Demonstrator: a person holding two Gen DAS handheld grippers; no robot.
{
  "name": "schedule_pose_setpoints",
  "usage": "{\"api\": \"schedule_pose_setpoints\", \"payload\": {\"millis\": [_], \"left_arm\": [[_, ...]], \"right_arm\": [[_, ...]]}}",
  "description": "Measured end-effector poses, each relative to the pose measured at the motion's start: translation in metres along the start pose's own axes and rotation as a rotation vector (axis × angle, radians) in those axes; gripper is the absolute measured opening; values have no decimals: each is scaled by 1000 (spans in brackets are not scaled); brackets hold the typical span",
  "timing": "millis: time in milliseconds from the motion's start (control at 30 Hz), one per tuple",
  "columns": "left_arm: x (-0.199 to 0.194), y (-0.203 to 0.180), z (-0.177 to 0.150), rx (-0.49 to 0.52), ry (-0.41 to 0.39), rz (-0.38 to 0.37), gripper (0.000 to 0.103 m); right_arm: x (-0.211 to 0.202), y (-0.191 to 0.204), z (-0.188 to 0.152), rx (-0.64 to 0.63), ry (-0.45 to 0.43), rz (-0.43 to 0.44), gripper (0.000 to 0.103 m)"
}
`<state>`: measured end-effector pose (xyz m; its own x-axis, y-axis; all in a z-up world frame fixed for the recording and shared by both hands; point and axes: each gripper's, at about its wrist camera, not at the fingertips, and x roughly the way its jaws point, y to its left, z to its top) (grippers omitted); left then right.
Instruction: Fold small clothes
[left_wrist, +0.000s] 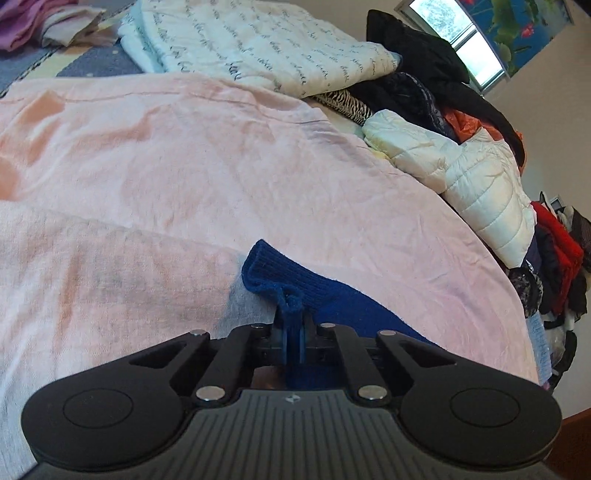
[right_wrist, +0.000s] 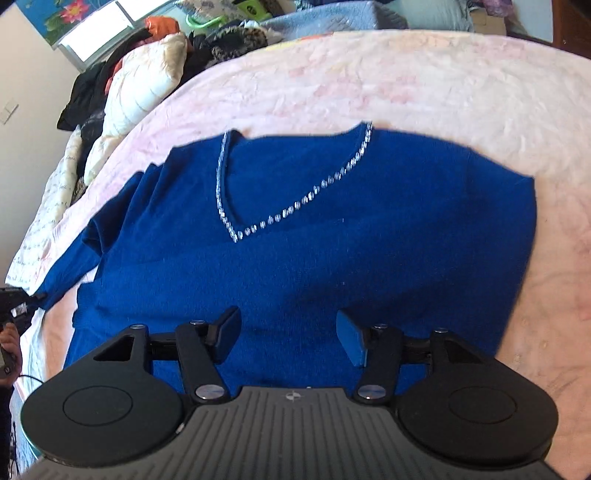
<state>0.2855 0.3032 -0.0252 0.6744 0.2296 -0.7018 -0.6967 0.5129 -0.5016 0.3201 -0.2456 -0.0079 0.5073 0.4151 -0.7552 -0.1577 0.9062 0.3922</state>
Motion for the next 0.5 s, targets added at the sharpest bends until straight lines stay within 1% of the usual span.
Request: {"api": "schedule_pose_setpoints", "payload": {"millis": [67,100,133,200,233,267,300,333,367,400,433,500], "left_arm": [[-11,-16,-3,69,-78,3,5],[-18,-28,-7,112,-116,-13,5],[-27,-42,-13,166,-147,-44,5],[-47,-79,-38,352,-200,-156,5],[-59,-101,-61,492,-220,-241,5],[-68,-120,-87,638,-212,-339,5],[-74,-134,-111,744,-177,-423,5],[-74,-147,-136,832,-86,-520,6],[-70,-156,-157,890,20,-597,6],[-64,-163,-175,934,123,-652,6],[-58,-167,-190,973,201,-680,7],[-55,-169,-207,999,248,-682,8]], "right_arm": [[-8,11,5,-18,-46,41,64],[-9,17,10,-13,-60,84,64],[-10,23,13,-2,-68,137,66],[-4,35,22,28,-54,257,70],[3,40,27,53,-37,316,71],[12,45,31,76,-14,366,72],[22,50,34,93,5,403,72],[32,55,37,113,19,429,72],[43,58,39,140,36,450,73],[55,59,41,182,62,474,74],[67,59,41,229,87,498,73],[85,58,39,307,123,530,73]]}}
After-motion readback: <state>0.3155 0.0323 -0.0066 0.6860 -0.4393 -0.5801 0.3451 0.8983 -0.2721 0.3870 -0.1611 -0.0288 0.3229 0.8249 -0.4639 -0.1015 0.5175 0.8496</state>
